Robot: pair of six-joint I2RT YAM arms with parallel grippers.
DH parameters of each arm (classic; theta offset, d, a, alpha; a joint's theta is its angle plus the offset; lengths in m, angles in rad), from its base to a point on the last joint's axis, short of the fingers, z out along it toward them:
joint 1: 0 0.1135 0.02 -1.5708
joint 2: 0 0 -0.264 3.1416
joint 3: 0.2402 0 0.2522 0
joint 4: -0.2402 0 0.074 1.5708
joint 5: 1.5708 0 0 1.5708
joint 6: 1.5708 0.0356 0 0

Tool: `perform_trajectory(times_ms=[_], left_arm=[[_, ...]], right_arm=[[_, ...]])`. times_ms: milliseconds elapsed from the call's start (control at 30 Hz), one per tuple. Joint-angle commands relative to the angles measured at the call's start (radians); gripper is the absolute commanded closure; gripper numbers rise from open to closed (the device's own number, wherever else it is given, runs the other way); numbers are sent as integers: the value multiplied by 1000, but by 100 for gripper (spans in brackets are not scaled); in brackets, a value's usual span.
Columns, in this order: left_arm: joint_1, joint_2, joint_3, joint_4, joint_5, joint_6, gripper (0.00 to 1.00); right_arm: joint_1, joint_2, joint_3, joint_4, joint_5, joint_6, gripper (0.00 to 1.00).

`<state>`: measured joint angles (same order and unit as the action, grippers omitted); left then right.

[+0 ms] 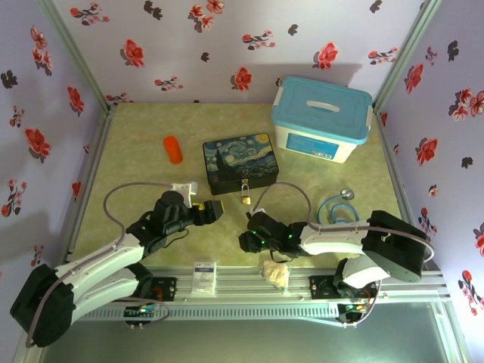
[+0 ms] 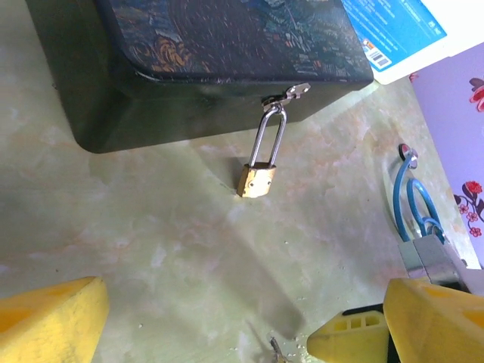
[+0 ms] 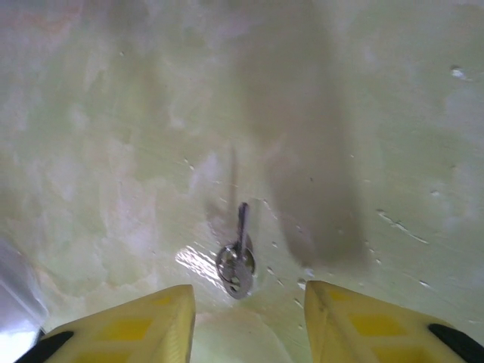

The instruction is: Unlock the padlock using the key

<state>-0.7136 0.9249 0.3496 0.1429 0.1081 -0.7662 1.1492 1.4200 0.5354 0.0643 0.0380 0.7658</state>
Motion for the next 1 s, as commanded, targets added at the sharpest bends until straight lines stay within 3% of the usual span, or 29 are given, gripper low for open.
perform_trajectory(times_ms=[0, 433, 567, 667, 967], left_arm=[[-6, -11, -17, 18, -34, -13, 6], [-7, -5, -29, 24, -43, -24, 8], [-8, -15, -33, 21, -43, -24, 8], [-7, -19, -41, 37, -43, -19, 8], [-7, -18, -84, 133, 9, 28, 13]], right_arm=[[20, 30, 4, 62, 23, 41, 62], [73, 117, 82, -90, 109, 76, 74], [74, 124, 80, -92, 124, 86, 85], [69, 110, 63, -72, 123, 80, 100], [-33, -46, -89, 89, 13, -26, 100]])
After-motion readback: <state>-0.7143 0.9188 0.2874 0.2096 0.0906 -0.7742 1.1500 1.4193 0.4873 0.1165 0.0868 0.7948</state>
